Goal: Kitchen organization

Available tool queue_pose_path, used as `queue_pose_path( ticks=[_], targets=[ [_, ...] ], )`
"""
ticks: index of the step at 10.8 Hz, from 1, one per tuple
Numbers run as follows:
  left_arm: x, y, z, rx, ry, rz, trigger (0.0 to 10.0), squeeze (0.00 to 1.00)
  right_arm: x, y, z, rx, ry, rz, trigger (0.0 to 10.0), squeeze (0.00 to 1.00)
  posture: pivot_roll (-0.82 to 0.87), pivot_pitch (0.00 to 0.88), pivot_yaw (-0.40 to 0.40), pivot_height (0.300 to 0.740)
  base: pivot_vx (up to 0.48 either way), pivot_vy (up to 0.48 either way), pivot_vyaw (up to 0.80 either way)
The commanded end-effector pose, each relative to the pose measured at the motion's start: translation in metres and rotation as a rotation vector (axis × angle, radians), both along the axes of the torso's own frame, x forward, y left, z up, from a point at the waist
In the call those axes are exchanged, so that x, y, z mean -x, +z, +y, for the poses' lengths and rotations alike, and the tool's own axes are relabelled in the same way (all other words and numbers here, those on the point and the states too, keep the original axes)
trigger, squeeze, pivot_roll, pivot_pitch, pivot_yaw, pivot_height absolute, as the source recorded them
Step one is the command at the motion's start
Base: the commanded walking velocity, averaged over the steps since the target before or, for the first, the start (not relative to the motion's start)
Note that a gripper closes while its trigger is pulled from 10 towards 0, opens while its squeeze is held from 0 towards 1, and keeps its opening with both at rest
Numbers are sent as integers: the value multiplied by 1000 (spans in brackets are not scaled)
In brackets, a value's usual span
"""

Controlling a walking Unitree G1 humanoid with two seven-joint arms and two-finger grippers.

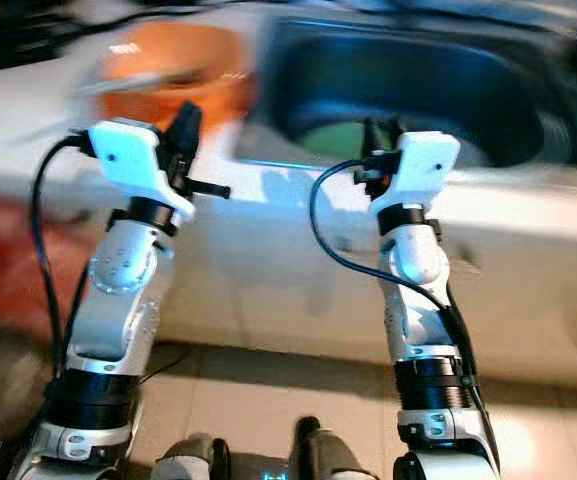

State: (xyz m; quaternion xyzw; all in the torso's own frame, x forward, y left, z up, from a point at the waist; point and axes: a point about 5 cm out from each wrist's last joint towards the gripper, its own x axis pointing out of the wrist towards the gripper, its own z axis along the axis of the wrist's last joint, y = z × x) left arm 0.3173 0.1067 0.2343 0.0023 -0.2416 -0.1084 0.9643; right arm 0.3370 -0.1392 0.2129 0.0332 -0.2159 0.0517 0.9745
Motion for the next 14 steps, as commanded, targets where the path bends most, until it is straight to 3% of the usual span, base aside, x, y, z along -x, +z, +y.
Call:
queue_pose_path(
  ticks=[1, 3, 8, 12, 14],
  targets=[
    [3, 1, 2, 2, 2, -5, 10000, 0, -1, -1, -1, -5, -2, 10, 10000, 0, 202, 176, -22, 740, 0, 0, -788],
    [2, 1, 2, 7, 0, -3, 10000, 0, -1, -1, -2, 3, -4, 9, 10000, 0, 201, 177, -24, 740, 0, 0, -794],
    [2, -2, 5, 13, 21, 16, 10000, 0, 0, -1, 1, 23, 3, 1, 10000, 0, 205, 179, -27, 740, 0, 0, 0],
    [1, -4, 4, -1, 28, 32, 10000, 0, 0, -2, 0, 15, 5, 10, 10000, 0, 207, 180, -26, 740, 0, 389, 0],
    [3, -5, 1, -8, 10, 27, 10000, 0, 0, -3, 1, 17, 4, 14, 10000, 0, 205, 177, -24, 740, 0, 0, 0]
  ],
)
